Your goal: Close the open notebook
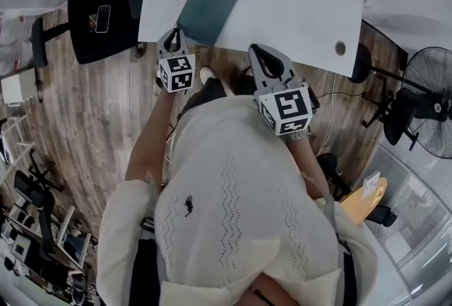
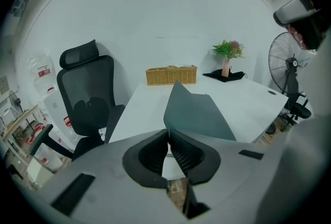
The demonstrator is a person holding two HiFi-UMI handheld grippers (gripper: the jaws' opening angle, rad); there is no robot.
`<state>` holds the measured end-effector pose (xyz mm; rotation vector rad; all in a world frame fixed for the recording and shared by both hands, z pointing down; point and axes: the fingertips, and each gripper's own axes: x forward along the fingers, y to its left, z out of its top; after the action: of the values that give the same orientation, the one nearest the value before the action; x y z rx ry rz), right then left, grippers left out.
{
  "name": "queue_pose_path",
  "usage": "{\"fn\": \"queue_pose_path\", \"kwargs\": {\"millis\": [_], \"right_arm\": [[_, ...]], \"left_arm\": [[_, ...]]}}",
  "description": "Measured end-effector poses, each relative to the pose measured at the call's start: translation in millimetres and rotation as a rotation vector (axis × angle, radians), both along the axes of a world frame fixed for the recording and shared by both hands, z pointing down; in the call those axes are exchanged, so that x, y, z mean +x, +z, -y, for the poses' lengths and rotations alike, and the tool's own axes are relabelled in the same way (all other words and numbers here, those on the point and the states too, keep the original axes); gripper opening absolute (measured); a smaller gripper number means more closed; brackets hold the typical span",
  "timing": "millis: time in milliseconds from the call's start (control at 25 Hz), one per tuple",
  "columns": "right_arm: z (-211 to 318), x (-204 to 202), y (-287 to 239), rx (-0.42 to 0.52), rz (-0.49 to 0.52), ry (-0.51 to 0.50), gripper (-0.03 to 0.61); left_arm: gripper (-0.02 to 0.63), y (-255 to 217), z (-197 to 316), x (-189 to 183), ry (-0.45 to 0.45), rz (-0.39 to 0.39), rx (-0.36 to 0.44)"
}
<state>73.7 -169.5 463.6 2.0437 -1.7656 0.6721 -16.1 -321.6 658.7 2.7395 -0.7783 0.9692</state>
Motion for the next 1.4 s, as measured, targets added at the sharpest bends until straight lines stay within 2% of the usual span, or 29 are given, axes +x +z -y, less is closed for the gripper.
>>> {"fn": "queue_pose_path", "kwargs": {"millis": [480, 760, 1040, 1400], "right_arm": [[-3, 9, 4, -0.017, -0.005, 0.028, 0.000], [-9, 13, 5, -0.026, -0.003, 0.049, 0.001], [-14, 12, 8, -0.027, 0.000, 0.056, 0.000], [-19, 7, 10, -0.029, 0.006, 0.061, 0.001]], "left_arm": [[0.023, 17, 9, -2, -0.014, 0.073, 0.012], [0.025, 28, 12, -1, -0.035, 0.106, -0.034], [0.024, 39, 11, -1, -0.052, 0.151, -0.044], [0.024, 40, 11, -2, -0.043, 0.169, -0.014]]}}
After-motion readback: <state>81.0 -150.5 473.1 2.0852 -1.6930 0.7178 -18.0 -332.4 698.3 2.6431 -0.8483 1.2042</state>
